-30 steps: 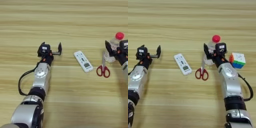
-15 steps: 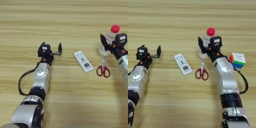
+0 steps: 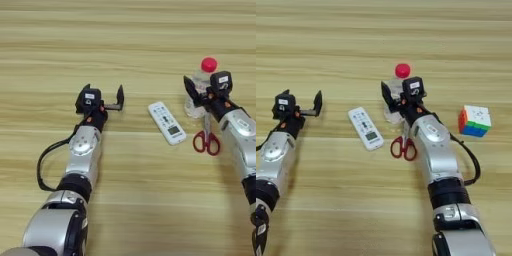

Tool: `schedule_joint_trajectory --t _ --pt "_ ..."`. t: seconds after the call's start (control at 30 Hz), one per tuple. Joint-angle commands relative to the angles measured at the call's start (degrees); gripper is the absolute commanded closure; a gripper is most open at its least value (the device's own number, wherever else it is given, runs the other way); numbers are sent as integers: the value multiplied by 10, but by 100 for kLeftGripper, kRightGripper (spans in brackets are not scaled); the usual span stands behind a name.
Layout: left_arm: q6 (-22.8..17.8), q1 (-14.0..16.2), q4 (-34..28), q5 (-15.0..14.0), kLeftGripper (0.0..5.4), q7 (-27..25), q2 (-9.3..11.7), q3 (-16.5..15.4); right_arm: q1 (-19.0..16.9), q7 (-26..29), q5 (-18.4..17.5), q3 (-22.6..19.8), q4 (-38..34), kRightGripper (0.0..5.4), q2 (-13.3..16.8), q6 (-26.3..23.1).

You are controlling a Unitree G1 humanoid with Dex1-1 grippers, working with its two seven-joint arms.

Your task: Move the objects on the table

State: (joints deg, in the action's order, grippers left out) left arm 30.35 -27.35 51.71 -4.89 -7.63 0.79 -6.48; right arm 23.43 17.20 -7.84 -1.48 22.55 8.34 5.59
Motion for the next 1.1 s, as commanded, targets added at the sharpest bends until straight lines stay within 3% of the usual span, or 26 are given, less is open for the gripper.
schedule_joint_trajectory --t 0.03,0.53,0.97,1.1 --pt "2 -4 0 5 0 4 -1 2 26 6 6 2 22 212 -5 24" --pt "1 -6 3 5 0 5 -2 2 9 24 11 21 19 212 -27 21" --pt "1 -5 2 5 0 5 -2 2 18 22 17 21 59 212 -24 30" --pt "1 -6 2 5 0 5 -2 2 19 22 20 24 67 147 -24 30"
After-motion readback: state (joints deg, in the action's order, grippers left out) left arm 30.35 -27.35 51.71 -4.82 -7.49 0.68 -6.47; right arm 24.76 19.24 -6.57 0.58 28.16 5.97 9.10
